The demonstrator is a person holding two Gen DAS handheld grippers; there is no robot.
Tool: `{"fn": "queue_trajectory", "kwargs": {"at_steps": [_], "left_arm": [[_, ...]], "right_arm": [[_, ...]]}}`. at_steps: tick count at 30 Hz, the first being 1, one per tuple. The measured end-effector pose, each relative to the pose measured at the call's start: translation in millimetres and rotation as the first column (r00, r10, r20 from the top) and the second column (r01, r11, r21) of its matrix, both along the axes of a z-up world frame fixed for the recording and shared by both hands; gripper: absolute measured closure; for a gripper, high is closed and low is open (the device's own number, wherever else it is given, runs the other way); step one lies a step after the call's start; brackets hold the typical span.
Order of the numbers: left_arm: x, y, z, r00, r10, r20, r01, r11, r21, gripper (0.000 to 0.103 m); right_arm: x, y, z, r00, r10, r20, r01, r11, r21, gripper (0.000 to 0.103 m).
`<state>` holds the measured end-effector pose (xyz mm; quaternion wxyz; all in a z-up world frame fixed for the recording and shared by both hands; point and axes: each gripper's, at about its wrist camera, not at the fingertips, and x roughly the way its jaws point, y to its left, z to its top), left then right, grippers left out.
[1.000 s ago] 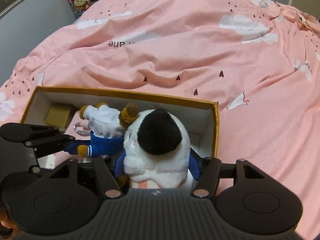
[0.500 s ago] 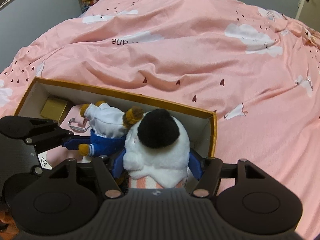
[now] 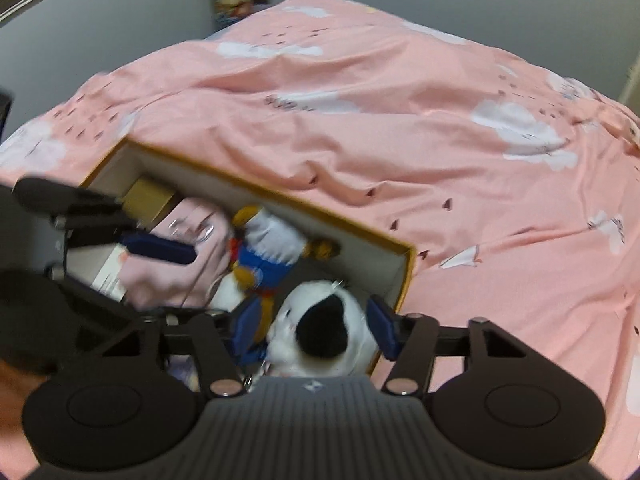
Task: Organize objects
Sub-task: 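Open both grippers to release the plush toys and withdraw from the box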
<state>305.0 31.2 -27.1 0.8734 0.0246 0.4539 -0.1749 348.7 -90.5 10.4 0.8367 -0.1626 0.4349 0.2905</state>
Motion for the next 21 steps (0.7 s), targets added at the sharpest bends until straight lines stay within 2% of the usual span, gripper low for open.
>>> {"fn": "queue_trajectory", "kwargs": {"at_steps": [2,6,8,10,11,12,14,21], "left_arm": [[-2,1,-3,1.0,0.029,0.007,-0.029,1.0,-0.004,0.053],[4,6,-8,0.996,0.091,0.023,-0.089,0.992,-0.095,0.054],[10,7,-10,0.992,0.12,0.03,-0.116,0.986,-0.119,0.054],[17,5,-13,0.989,0.146,0.025,-0.142,0.983,-0.121,0.054],[21,4,-15,0.988,0.156,0.014,-0.153,0.98,-0.125,0.058],[25,4,-18,0.985,0.174,0.004,-0.172,0.977,-0.127,0.062],[31,6,-23,0.977,0.209,-0.026,-0.211,0.967,-0.14,0.07],[41,7,-35,0.964,0.252,-0.083,-0.261,0.957,-0.126,0.073]], "right_arm": [[-8,3,-4,0.998,0.064,0.003,-0.063,0.997,-0.042,0.053],[-20,17,-19,0.985,0.159,0.07,-0.143,0.972,-0.188,0.056],[-20,19,-26,0.978,0.187,0.089,-0.162,0.96,-0.23,0.056],[-16,18,-30,0.976,0.203,0.081,-0.178,0.954,-0.242,0.056],[-15,18,-32,0.974,0.212,0.076,-0.188,0.951,-0.244,0.057],[-14,18,-33,0.972,0.22,0.077,-0.195,0.948,-0.251,0.065],[-12,19,-38,0.969,0.23,0.086,-0.198,0.94,-0.278,0.073],[-2,21,-46,0.961,0.241,0.133,-0.201,0.945,-0.258,0.076]]}}
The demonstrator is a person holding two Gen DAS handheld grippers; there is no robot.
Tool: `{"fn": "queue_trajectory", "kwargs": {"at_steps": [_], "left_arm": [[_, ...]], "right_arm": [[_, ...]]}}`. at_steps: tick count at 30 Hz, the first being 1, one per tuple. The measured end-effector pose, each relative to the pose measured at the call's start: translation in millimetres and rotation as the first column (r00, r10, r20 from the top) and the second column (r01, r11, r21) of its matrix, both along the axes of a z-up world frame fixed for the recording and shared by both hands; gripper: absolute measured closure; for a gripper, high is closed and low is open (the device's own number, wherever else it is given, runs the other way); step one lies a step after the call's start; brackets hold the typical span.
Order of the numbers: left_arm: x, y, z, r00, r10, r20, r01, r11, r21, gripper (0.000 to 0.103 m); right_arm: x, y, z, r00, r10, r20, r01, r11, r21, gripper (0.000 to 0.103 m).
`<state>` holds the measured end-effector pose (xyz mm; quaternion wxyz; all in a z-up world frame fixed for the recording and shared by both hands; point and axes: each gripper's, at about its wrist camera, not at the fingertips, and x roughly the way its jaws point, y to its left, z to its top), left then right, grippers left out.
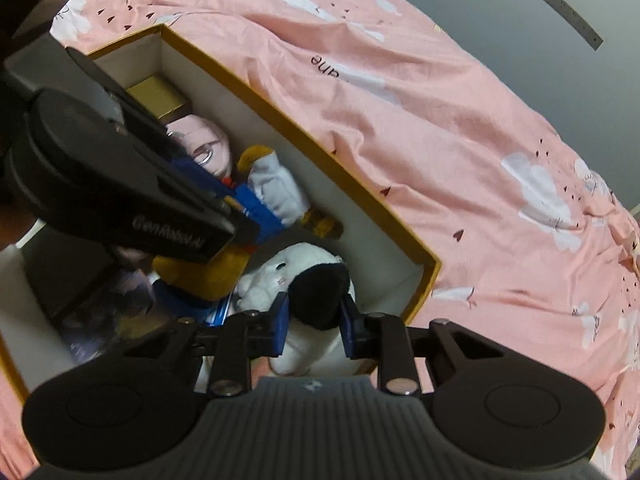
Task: Organize objects
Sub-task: 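Open both grippers to release the plush toys and withdraw from the box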
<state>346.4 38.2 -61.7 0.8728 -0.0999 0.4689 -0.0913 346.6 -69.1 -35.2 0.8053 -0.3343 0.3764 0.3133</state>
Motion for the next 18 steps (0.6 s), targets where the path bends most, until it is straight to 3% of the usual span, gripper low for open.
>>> {"fn": "queue_trajectory", "kwargs": {"at_steps": [3,6,13,18], "left_arm": [[9,3,-10,0.998,0.015,-0.063,-0.016,1.0,-0.008,0.075],[13,7,-15,0.996,0.032,-0.078,-0.036,0.999,-0.041,0.075],[5,4,-8,0.999,0.006,-0.033,-0.007,1.0,-0.016,0.073],[-12,0,16,0.999,-0.016,0.039,0.015,0.999,0.029,0.068]], "right_arm": [[6,2,-2,1.0,0.006,-0.003,-0.006,0.999,0.037,0.076],[8,4,-5,1.0,0.0,-0.007,0.0,0.999,0.039,0.076],[3,1,1,1.0,-0.006,-0.015,0.007,0.998,0.061,0.072],[-8,-3,15,1.0,-0.022,-0.009,0.023,0.997,0.08,0.069]]}}
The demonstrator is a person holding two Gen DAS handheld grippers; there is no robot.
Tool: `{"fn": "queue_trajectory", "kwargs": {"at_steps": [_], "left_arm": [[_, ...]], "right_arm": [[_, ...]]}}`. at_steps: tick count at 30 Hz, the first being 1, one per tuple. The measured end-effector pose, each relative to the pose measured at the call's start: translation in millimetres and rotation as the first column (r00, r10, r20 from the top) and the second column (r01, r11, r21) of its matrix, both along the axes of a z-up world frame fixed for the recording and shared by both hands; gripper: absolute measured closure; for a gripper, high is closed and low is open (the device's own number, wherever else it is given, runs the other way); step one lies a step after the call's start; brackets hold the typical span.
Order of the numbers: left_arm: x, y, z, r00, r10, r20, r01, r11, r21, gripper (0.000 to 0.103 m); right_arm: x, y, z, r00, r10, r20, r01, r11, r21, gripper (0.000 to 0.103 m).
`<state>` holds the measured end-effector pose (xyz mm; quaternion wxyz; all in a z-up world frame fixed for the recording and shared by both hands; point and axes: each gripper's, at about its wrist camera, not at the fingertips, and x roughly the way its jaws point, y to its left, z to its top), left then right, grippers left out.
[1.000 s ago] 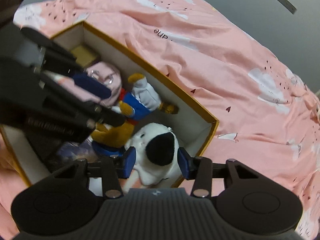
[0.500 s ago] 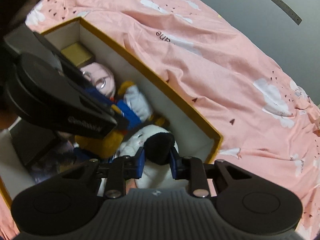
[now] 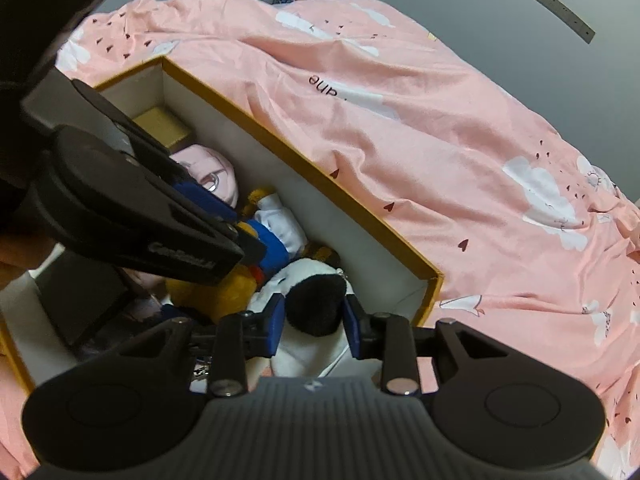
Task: Organize objects
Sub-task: 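Open both grippers to release the plush toys and withdraw from the box, then grasp the yellow tape measure with the left gripper while the right grasps the orange knitted ball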
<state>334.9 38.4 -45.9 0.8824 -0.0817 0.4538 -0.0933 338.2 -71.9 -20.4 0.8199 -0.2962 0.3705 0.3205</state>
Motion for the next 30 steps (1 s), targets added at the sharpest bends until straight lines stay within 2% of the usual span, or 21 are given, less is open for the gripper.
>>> {"fn": "queue_trajectory", "kwargs": {"at_steps": [4,8,12,15,19,23,27,30], "left_arm": [[-30,0,32,0.996,-0.011,0.092,0.009,1.0,0.027,0.066],[-80,-4,64,0.981,-0.046,0.187,0.039,0.999,0.037,0.066],[-130,-13,76,0.972,-0.069,0.225,0.068,0.998,0.014,0.066],[-156,-22,73,0.977,-0.07,0.201,0.076,0.997,-0.022,0.066],[-183,-30,58,0.987,-0.04,0.154,0.051,0.996,-0.067,0.066],[-194,-39,37,0.996,-0.035,0.083,0.042,0.996,-0.084,0.062],[-205,-45,12,0.999,-0.044,0.03,0.046,0.998,-0.047,0.056],[-206,-48,-4,0.999,-0.034,-0.016,0.033,0.998,-0.049,0.052]], "right_arm": [[-12,-9,17,0.999,-0.036,-0.013,0.036,0.998,0.057,0.068],[-43,-28,38,0.997,-0.075,-0.015,0.077,0.985,0.153,0.065],[-83,-51,54,0.994,-0.109,-0.012,0.108,0.958,0.264,0.063],[-114,-66,60,0.991,-0.134,-0.006,0.128,0.933,0.336,0.059],[-152,-84,55,0.983,-0.182,0.005,0.166,0.909,0.383,0.051],[-169,-97,32,0.964,-0.262,-0.035,0.255,0.887,0.384,0.051],[-176,-105,0,0.939,-0.337,-0.068,0.338,0.871,0.357,0.052],[-176,-110,-20,0.921,-0.377,-0.095,0.386,0.861,0.332,0.053]]}}
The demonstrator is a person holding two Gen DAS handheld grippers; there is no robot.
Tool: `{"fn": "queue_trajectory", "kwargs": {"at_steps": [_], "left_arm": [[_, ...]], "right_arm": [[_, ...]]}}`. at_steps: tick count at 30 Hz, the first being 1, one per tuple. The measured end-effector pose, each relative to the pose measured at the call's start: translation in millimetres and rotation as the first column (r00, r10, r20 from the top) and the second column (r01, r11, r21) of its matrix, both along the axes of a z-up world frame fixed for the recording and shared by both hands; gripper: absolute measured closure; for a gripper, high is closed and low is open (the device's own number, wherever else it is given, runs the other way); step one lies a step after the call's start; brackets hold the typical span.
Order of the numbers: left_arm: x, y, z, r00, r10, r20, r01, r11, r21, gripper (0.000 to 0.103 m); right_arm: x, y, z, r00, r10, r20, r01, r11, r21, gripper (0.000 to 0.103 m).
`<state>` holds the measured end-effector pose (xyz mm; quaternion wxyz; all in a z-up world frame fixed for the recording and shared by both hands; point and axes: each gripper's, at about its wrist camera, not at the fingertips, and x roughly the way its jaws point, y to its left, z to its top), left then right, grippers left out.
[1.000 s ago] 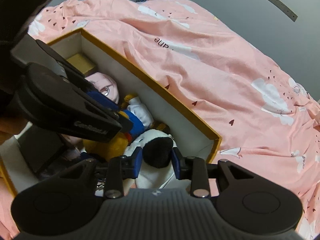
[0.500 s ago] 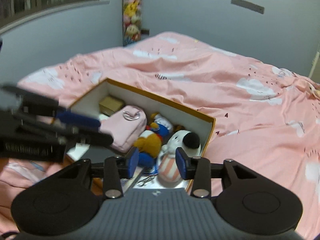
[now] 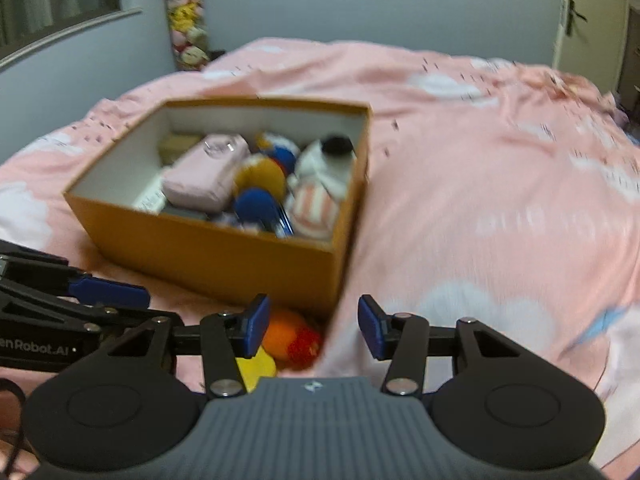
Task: Organize objects
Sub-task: 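Grasp the yellow tape measure with the left gripper while the right grasps the orange knitted ball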
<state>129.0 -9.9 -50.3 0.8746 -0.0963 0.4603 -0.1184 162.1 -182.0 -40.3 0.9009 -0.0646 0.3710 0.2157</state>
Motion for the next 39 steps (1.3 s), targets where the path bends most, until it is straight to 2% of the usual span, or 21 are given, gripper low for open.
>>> {"fn": "queue_trajectory", "kwargs": {"at_steps": [2,6,15,21,32,39], "left_arm": [[1,-1,-8,1.0,0.008,-0.011,-0.008,1.0,0.0,0.043],[3,-3,-19,0.999,0.033,-0.031,-0.033,0.999,0.002,0.039],[6,-3,-40,0.996,0.058,-0.06,-0.062,0.996,-0.059,0.038],[10,-6,-50,0.994,0.061,-0.086,-0.064,0.997,-0.033,0.037],[16,-37,-60,0.995,-0.034,-0.091,0.039,0.998,0.05,0.037],[20,-45,-67,0.994,-0.034,-0.1,0.044,0.995,0.094,0.04]], "right_arm": [[2,-3,-9,0.999,-0.03,-0.019,0.03,1.0,-0.001,0.054],[4,-9,-15,0.998,-0.067,-0.022,0.067,0.998,0.008,0.056],[3,-13,-18,0.998,-0.066,-0.014,0.067,0.997,0.038,0.056],[4,-12,-23,0.998,-0.058,-0.025,0.059,0.998,0.032,0.056],[10,-15,-31,0.997,-0.059,-0.05,0.061,0.996,0.057,0.058],[11,-10,-33,0.998,-0.004,-0.058,0.008,0.997,0.072,0.063]]}}
